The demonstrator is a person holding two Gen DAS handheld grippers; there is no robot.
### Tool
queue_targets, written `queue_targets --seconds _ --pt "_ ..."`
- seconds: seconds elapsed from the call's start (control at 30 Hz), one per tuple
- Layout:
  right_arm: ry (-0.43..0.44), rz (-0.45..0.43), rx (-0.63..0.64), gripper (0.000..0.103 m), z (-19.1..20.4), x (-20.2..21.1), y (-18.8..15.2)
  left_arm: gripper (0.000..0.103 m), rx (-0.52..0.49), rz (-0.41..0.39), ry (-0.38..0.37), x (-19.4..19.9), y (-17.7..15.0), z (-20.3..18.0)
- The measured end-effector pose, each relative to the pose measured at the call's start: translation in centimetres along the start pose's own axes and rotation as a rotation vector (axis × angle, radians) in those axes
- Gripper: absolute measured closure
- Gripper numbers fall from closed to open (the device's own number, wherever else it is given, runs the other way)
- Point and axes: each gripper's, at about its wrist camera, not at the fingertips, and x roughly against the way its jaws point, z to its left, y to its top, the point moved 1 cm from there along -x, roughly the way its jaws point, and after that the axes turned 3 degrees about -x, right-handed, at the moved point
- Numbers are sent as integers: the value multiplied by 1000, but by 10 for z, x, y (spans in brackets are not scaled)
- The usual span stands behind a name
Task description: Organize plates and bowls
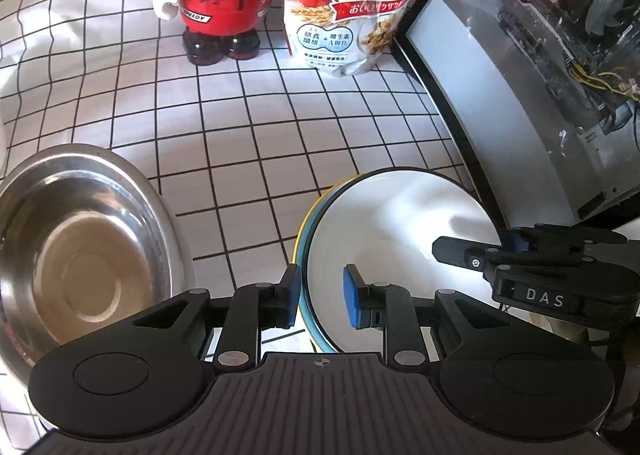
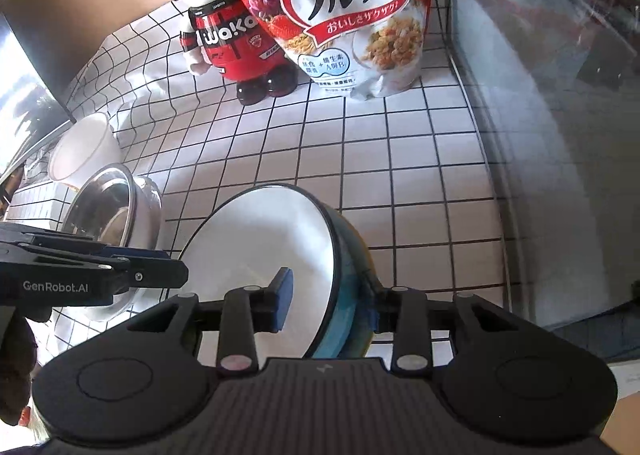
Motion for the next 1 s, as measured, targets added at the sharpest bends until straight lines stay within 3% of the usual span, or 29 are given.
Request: queue_targets --seconds 0.1,0.23,0.4,0.5,0.57,0.7,0.83,0.93,1.0 --pt "-27 -18 5 64 3 7 3 78 2 -12 -20 4 -1 1" --pt "-45 -62 14 64 12 18 10 78 14 -62 -99 16 -1 8" --pt "-63 -158 78 54 45 30 27 78 65 -177 -118 48 -2 34" --pt "-64 -230 141 51 80 34 42 78 99 -310 -65 77 -9 64" --pt "-44 -267 199 44 110 35 51 78 157 -402 6 99 -17 95" --pt "16 -312 328 41 177 25 68 78 316 -527 168 135 -36 166" --pt "84 -298 417 37 242 -1 89 78 527 -566 302 157 -55 249" --pt "105 -241 444 37 286 -31 106 78 641 -551 320 159 -55 295" --pt "111 -208 452 37 307 -51 112 78 666 -549 305 157 -51 313"
